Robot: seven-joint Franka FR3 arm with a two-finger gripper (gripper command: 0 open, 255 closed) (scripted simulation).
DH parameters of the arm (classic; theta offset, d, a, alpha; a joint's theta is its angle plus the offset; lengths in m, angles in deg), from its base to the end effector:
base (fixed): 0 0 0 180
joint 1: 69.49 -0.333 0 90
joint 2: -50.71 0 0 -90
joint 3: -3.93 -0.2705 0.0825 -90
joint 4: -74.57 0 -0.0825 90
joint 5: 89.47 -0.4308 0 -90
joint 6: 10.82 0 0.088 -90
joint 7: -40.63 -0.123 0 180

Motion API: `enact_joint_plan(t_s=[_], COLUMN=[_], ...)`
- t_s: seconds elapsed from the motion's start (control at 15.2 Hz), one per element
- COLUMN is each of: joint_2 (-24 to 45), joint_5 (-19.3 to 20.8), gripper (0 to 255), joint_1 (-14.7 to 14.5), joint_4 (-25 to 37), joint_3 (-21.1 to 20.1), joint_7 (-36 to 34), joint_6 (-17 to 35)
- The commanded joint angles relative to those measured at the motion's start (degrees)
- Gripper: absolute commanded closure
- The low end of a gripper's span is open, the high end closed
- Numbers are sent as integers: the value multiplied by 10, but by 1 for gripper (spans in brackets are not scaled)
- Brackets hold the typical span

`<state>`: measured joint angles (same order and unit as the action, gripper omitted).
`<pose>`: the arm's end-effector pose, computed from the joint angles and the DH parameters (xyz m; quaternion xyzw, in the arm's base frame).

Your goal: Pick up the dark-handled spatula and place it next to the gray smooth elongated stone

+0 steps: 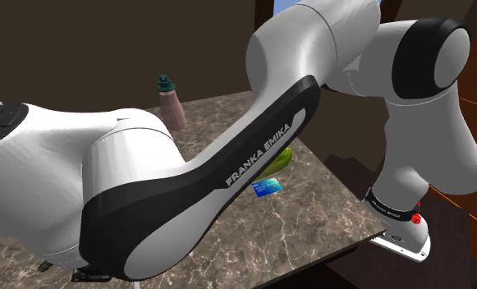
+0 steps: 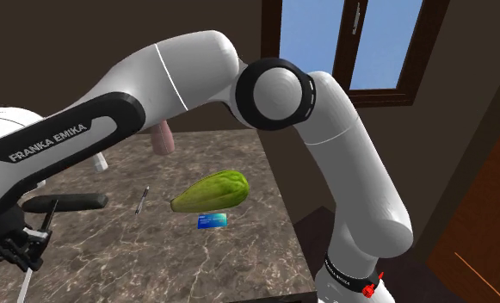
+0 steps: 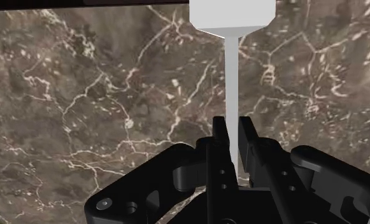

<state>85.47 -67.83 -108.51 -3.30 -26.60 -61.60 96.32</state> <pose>0.3423 0.6465 0.3331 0.9641 -0.2634 0.0321 0.0088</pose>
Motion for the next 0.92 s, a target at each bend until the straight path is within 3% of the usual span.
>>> enact_joint_plan(t_s=[0.0,0.46,0.86], joint_2=[2,20,20], joint_5=[2,14,14], gripper=[255,255,255], joint_1=[2,2,2], joint_4=[-14,-44,-44], joint_3=[1,8,8], joint_7=[-3,-13,-13], joint_6=[16,60,60])
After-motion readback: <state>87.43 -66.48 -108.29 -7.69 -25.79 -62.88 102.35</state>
